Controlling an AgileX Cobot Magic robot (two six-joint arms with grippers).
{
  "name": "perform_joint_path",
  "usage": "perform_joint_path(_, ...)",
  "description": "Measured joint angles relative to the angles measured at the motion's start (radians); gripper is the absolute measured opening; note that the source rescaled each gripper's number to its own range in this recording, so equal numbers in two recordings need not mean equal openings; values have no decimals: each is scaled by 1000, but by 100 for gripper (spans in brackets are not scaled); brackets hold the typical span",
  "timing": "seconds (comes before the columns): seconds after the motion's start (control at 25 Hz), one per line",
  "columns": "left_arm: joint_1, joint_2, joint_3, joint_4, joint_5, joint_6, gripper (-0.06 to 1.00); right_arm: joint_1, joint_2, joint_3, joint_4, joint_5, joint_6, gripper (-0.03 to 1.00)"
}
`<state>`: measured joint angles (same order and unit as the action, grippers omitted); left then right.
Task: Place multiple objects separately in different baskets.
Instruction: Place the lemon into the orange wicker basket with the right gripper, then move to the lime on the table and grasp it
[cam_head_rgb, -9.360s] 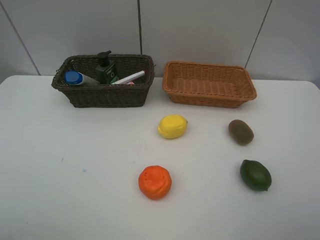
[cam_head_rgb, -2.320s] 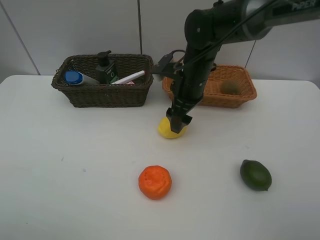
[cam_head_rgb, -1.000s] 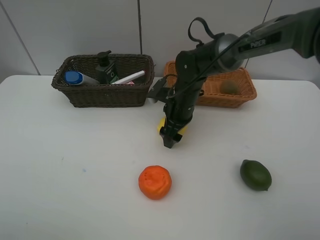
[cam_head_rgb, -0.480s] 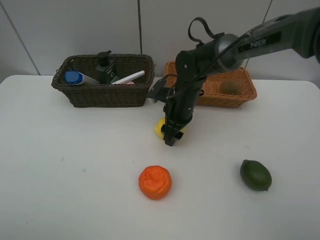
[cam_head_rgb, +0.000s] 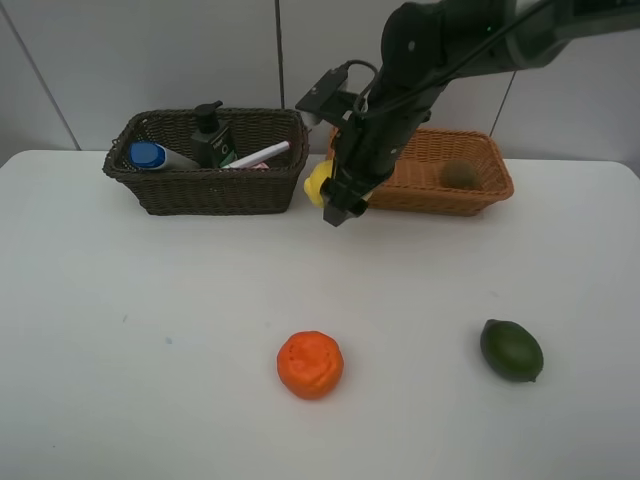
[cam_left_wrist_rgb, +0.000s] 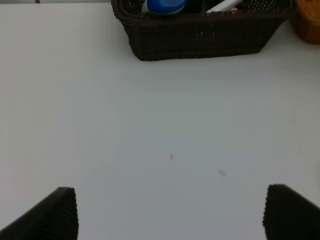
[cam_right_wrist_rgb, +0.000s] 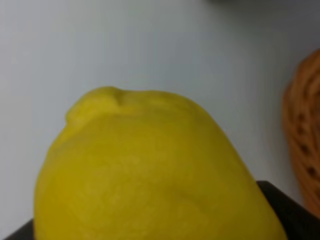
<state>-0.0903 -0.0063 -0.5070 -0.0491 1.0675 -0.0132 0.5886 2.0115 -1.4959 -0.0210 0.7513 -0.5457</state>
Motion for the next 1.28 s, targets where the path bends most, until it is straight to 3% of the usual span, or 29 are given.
perform_joint_path(0.16, 0, 0, 0, 0, 0, 0, 97, -81, -8, 0, -12, -91, 63, 43)
perform_joint_path(0.32, 0, 0, 0, 0, 0, 0, 97, -208, 19, -10, -12, -270, 186, 43)
perform_joint_path(0.64, 0, 0, 0, 0, 0, 0, 97, -378, 111, -11, 21, -436, 419, 44)
perform_joint_path(0.68, 0, 0, 0, 0, 0, 0, 97, -393, 122, -11, 21, -443, 444, 55)
perform_joint_path(0.72, 0, 0, 0, 0, 0, 0, 97, -402, 129, -11, 21, -449, 458, 72)
perform_joint_path(0.8, 0, 0, 0, 0, 0, 0, 97, -408, 134, -11, 8, -453, 471, 89)
perform_joint_path(0.88, 0, 0, 0, 0, 0, 0, 97, -408, 135, -11, 4, -452, 473, 96)
perform_joint_path(1.0, 0, 0, 0, 0, 0, 0, 97, -407, 135, -11, 5, -441, 474, 96)
perform_joint_path(1.16, 0, 0, 0, 0, 0, 0, 97, -407, 104, -11, 13, -358, 482, 97)
perform_joint_path(1.28, 0, 0, 0, 0, 0, 0, 97, -407, 41, -11, 35, -243, 505, 99)
